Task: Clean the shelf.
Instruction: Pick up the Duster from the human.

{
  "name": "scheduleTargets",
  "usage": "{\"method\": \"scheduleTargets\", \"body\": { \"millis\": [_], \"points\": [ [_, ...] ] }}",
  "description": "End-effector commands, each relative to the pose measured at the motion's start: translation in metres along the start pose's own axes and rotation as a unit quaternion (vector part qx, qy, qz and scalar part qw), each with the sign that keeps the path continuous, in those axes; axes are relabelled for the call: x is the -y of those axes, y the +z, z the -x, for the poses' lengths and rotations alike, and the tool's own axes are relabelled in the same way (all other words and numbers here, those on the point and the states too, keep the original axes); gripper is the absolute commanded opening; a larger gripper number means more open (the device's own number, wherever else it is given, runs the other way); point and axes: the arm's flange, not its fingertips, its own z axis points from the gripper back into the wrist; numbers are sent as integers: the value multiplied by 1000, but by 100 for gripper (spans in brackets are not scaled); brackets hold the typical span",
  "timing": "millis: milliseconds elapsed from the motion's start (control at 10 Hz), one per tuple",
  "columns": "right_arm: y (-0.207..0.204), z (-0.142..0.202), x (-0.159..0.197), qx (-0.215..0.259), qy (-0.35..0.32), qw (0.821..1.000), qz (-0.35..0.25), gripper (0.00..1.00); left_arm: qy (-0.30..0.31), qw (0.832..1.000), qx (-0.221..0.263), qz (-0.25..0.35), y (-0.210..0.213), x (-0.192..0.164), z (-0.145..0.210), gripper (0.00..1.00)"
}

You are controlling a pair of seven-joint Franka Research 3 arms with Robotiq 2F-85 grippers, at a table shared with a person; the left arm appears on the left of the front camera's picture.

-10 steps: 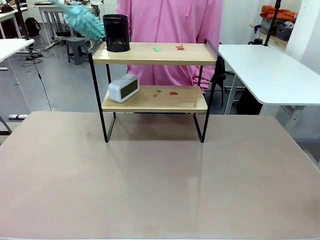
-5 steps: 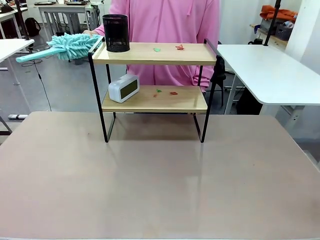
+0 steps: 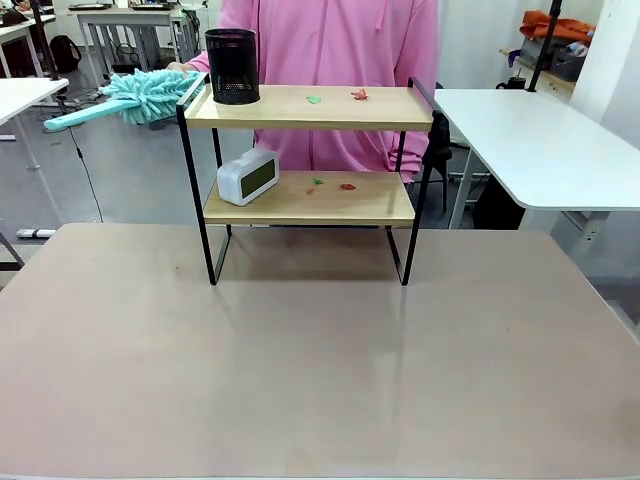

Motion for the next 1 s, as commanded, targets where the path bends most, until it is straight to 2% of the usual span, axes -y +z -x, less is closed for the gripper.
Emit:
{"method": "scheduleTargets", "body": {
  "millis": [0, 100, 200, 300, 400, 500, 600, 700, 900],
  "points": [
    [2, -1, 2, 5, 13, 1000, -11, 100, 102, 987, -6, 122, 15, -25, -99, 100],
    [2, -1, 2, 5, 13, 1000, -11, 100, 134, 986, 39, 88, 11, -32, -131, 100],
    [2, -1, 2, 5, 13, 1000, -11, 100, 139, 978, -11, 152, -2, -33, -155, 100],
    [2, -1, 2, 5, 13, 1000, -11, 100, 158, 969, -74, 174, -24, -31, -168, 100],
    [2, -1, 2, 5, 13, 1000, -11, 100, 105, 988, 12, 112, -9, -25, -126, 100],
    [2, -1, 2, 5, 13, 1000, -11, 100, 105, 988, 12, 112, -9, -25, -126, 100],
    [2, -1, 2, 5, 13, 1000, -11, 100, 133, 980, -24, 146, -35, -35, -162, 100],
    [2, -1, 2, 5, 13, 1000, -11, 100, 109, 976, -86, 165, -50, -27, -148, 100],
    [2, -1, 2, 5, 13, 1000, -11, 100, 138, 968, -103, 182, -84, -23, -154, 100]
  ]
}}
